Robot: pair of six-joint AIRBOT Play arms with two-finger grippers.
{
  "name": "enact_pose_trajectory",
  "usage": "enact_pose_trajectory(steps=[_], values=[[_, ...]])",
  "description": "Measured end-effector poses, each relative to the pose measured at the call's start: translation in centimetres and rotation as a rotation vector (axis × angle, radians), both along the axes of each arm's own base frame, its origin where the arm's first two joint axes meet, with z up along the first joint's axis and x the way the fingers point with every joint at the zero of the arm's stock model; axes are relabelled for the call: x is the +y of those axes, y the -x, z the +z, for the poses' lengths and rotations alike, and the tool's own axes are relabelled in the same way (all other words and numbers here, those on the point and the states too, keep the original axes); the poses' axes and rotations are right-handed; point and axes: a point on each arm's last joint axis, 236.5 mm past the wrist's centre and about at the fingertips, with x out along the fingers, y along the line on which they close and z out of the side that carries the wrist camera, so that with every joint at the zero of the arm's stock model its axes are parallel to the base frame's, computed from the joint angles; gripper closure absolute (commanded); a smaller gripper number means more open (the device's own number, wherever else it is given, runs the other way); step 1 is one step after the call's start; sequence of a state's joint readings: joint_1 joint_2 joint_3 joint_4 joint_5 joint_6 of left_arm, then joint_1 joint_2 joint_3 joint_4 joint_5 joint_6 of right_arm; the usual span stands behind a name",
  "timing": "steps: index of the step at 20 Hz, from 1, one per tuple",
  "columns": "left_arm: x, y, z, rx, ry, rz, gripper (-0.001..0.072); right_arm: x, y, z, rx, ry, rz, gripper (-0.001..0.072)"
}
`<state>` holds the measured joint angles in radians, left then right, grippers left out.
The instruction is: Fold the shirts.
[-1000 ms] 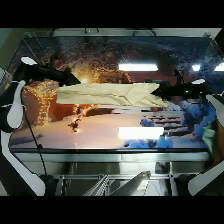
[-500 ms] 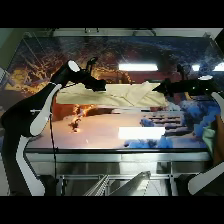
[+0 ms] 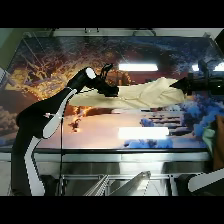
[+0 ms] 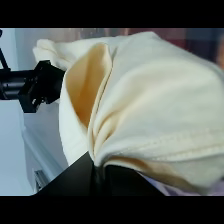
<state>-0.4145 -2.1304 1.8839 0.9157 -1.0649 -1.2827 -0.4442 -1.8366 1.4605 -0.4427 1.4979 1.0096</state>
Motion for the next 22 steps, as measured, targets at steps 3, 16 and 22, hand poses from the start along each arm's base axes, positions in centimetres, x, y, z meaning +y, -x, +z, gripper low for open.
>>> enact_pose_trajectory(steps=[3, 16, 22], values=[[-2.9, -1.7, 7.8, -0.081, 0.185, -0.006, 0.0692, -1.1, 0.6, 1.5, -0.004, -0.007, -0.014, 0.0688], [16.1, 2.3, 28.7, -0.210, 0.335, 0.142, 0.0691, 23.1, -1.2, 6.5, -0.041, 0.008, 0.056, 0.0687], [18.0, 8.4, 28.5, -0.191, 0.319, 0.144, 0.0691, 40.9, -0.7, 0.6, -0.100, 0.051, -0.063, 0.0396]])
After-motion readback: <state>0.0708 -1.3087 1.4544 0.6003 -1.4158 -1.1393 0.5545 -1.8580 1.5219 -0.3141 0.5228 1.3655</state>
